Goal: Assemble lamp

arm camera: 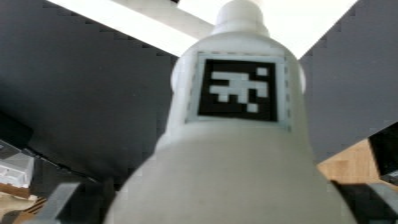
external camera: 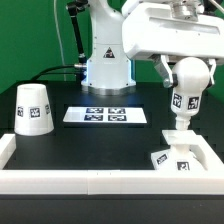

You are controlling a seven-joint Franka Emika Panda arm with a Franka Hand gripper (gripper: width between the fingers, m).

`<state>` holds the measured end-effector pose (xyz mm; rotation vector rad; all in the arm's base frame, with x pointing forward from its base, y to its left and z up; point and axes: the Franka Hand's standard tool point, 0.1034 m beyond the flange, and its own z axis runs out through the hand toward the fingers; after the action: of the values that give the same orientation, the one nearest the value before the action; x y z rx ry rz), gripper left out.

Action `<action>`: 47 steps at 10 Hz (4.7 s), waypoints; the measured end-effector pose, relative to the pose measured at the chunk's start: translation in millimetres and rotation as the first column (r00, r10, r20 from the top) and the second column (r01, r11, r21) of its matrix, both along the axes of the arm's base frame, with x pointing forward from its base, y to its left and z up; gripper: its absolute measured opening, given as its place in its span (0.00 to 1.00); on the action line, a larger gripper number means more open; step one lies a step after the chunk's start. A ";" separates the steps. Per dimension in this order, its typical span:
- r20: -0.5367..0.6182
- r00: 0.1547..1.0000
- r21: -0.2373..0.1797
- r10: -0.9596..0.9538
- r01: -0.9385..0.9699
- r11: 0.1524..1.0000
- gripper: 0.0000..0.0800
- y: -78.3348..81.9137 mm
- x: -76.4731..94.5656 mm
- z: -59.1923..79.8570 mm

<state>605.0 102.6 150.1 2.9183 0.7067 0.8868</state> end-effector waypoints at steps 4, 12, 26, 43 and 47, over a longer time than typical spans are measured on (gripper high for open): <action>-0.016 1.000 -0.001 -0.001 0.001 1.000 0.72 -0.5 -3.7 -13.1; -0.013 1.000 -0.002 -0.004 0.004 1.000 0.72 -1.1 -9.4 -31.6; -0.012 1.000 -0.002 0.008 -0.008 1.000 0.87 5.4 -8.9 -10.0; -0.542 0.841 -0.062 0.001 -0.041 0.997 0.72 4.2 -14.5 -26.1; -0.550 0.826 -0.060 -0.126 0.112 0.992 0.72 4.4 -15.4 -26.2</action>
Offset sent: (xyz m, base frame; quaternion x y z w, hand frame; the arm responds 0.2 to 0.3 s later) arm -0.0021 0.0023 -0.0076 -0.0051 0.0083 0.0006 1.0000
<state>589.6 107.0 123.9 3.1608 0.5207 -0.0051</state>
